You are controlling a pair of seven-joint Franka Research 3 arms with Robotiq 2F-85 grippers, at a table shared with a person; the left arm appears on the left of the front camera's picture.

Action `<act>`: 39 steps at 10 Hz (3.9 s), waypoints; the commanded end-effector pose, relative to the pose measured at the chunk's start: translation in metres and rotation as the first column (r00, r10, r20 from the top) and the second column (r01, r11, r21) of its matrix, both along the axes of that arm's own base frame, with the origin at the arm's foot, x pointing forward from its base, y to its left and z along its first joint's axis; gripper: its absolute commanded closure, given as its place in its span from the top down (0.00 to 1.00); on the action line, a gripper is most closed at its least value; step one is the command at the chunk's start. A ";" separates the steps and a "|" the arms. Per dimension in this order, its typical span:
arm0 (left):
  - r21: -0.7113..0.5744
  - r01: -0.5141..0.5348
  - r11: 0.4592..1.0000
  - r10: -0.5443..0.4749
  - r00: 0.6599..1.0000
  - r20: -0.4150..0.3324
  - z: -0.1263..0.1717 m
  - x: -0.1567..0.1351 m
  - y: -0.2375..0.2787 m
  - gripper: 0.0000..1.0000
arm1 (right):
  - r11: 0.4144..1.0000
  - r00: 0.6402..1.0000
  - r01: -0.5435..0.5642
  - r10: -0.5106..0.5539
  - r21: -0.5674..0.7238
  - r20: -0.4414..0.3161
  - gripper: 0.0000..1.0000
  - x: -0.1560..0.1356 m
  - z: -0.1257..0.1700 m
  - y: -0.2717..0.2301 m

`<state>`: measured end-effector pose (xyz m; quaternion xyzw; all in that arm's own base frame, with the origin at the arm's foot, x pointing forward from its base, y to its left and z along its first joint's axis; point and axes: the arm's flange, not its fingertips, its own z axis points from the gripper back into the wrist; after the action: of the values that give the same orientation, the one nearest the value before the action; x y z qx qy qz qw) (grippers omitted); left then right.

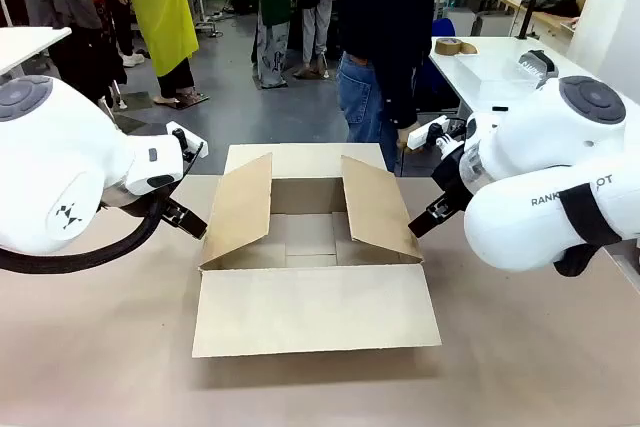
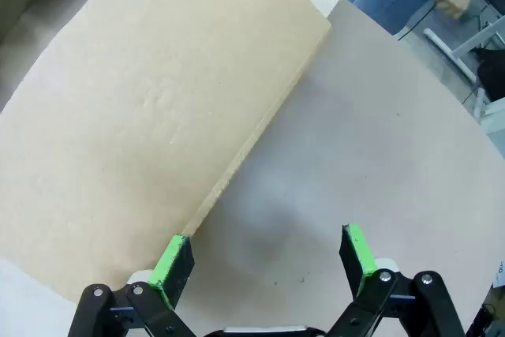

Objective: Pack the gift set into the box.
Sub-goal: Place both hands on the side flaps of the Package Box and spread them outward.

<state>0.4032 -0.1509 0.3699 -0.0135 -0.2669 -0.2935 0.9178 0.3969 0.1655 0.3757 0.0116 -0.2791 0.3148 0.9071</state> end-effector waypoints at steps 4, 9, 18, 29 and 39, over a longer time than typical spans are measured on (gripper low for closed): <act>0.000 0.000 1.000 0.000 1.000 0.000 0.000 0.000 0.000 1.00 | 1.000 1.000 0.000 0.000 0.000 0.000 1.00 0.000 0.000 0.000; 0.000 0.000 1.000 0.000 1.000 0.000 0.000 0.000 0.000 1.00 | 1.000 1.000 0.000 0.000 0.000 0.000 1.00 0.000 0.000 0.000; -0.246 0.076 0.966 -0.070 0.997 0.032 0.121 -0.046 0.057 1.00 | 0.946 0.988 0.126 -0.094 0.300 -0.119 1.00 -0.064 0.152 -0.076; -0.946 -0.127 0.299 0.119 0.988 -0.095 0.074 -0.108 0.351 1.00 | 0.047 0.736 0.632 -0.348 0.774 -0.580 1.00 -0.179 0.055 -0.431; -0.768 -0.086 0.635 -0.127 0.969 -0.213 0.116 -0.050 0.185 1.00 | 0.560 0.817 0.573 -0.336 0.599 -0.468 1.00 -0.066 0.132 -0.233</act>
<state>0.3639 -0.0247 0.4963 -0.4206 -0.2150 -0.1984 0.8588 0.3442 -0.0128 0.4970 0.3148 -0.1957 -0.0303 0.9283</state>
